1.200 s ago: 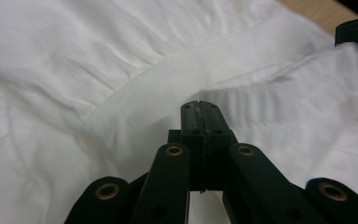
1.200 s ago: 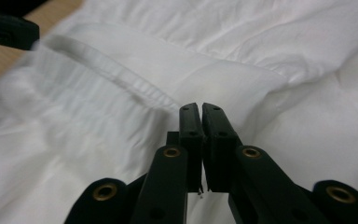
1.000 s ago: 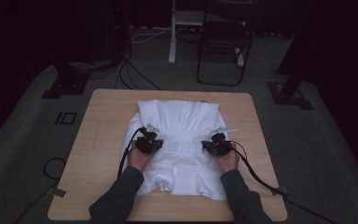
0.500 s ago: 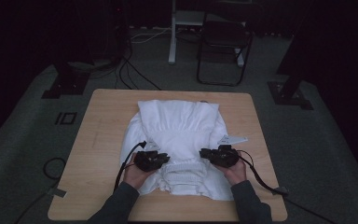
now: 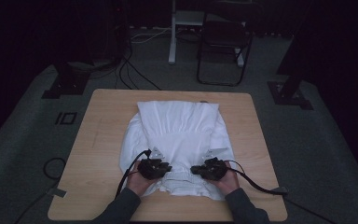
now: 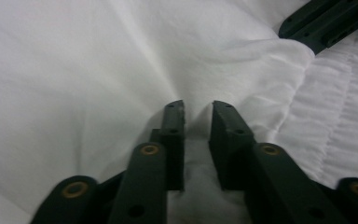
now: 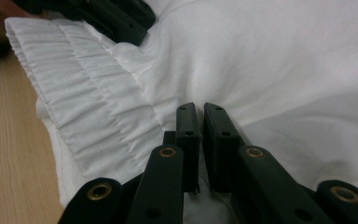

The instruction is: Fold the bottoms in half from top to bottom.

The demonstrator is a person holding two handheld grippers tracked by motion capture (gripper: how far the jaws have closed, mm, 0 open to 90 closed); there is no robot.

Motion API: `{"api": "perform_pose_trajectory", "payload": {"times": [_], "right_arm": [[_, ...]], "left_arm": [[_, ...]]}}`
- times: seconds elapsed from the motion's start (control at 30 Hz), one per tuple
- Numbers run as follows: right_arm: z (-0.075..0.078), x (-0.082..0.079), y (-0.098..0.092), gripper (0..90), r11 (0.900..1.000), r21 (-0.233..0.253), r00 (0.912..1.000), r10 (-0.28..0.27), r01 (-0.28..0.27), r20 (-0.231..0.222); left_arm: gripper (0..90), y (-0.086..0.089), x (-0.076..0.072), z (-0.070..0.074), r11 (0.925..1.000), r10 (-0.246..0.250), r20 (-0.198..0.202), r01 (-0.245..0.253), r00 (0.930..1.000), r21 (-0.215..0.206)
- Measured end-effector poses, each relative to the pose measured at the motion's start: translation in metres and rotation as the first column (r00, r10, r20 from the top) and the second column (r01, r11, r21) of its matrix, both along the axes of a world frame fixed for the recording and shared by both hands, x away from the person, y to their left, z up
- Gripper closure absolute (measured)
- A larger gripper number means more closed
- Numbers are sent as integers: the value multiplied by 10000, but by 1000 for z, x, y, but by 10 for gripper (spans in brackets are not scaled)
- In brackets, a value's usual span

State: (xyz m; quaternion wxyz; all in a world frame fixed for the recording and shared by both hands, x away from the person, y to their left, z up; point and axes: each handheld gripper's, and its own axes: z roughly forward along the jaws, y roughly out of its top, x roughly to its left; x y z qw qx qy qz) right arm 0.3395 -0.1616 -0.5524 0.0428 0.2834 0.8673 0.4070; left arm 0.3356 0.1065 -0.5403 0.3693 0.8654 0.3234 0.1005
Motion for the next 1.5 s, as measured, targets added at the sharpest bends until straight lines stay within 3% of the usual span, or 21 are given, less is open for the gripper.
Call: {"api": "perform_pose_trajectory", "payload": {"times": [0.1,0.17,0.23,0.3,0.33,0.43,0.47,0.57,0.63,0.73,0.77,0.9,0.93,1.07,1.5], "right_arm": [[16,7,-3,670,9979,-192,9936,-592,613,963],[29,22,-8,626,9904,162,9792,-1382,1373,1486],[34,39,-11,626,9806,450,9688,-1953,1905,1527],[34,62,-13,627,9663,672,9556,-2561,2487,1459],[32,69,-13,625,9614,660,9515,-2740,2672,1399],[20,96,-11,605,9437,462,9380,-3306,3275,1043],[16,101,-10,604,9407,374,9356,-3391,3371,980],[-3,111,-7,609,9348,-65,9325,-3538,3552,721],[-8,108,-6,610,9330,44,9286,-3586,3599,949],[-9,103,-6,611,9296,59,9235,-3669,3686,1122],[-11,96,-6,611,9315,-37,9218,-3593,3637,1458],[-12,83,-7,611,9323,-16,9210,-3571,3617,1559],[-13,78,-7,611,9324,-18,9213,-3568,3614,1548],[-14,48,-11,612,9430,-48,9312,-3277,3327,1594],[-16,6,-13,609,9436,-90,9312,-3250,3309,1653]], "left_arm": [[649,3,10,19,9997,253,611,-256,9978,34],[624,4,23,30,9979,616,1041,-634,9927,140],[602,6,41,37,9948,1006,1188,-1016,9878,18],[601,10,61,39,9880,1526,1072,-1492,9825,-391],[596,11,72,37,9842,1745,977,-1705,9798,-483],[579,11,93,24,9782,2078,787,-2075,9750,-117],[580,12,100,15,9769,2132,561,-2137,9754,27],[572,13,105,-2,9781,2083,231,-2082,9778,-70],[563,18,101,-10,9754,2125,234,-2106,9769,-650],[562,24,93,-15,9714,2118,239,-2078,9770,-1145],[562,24,89,-16,9719,2090,278,-2045,9775,-1165],[562,24,72,-18,9752,1962,497,-1896,9793,-1141],[562,24,60,-19,9784,1846,595,-1778,9810,-1054],[562,24,37,-20,9821,1676,668,-1608,9836,-978],[556,21,-5,-22,9791,1792,577,-1723,9821,-1082]]}}
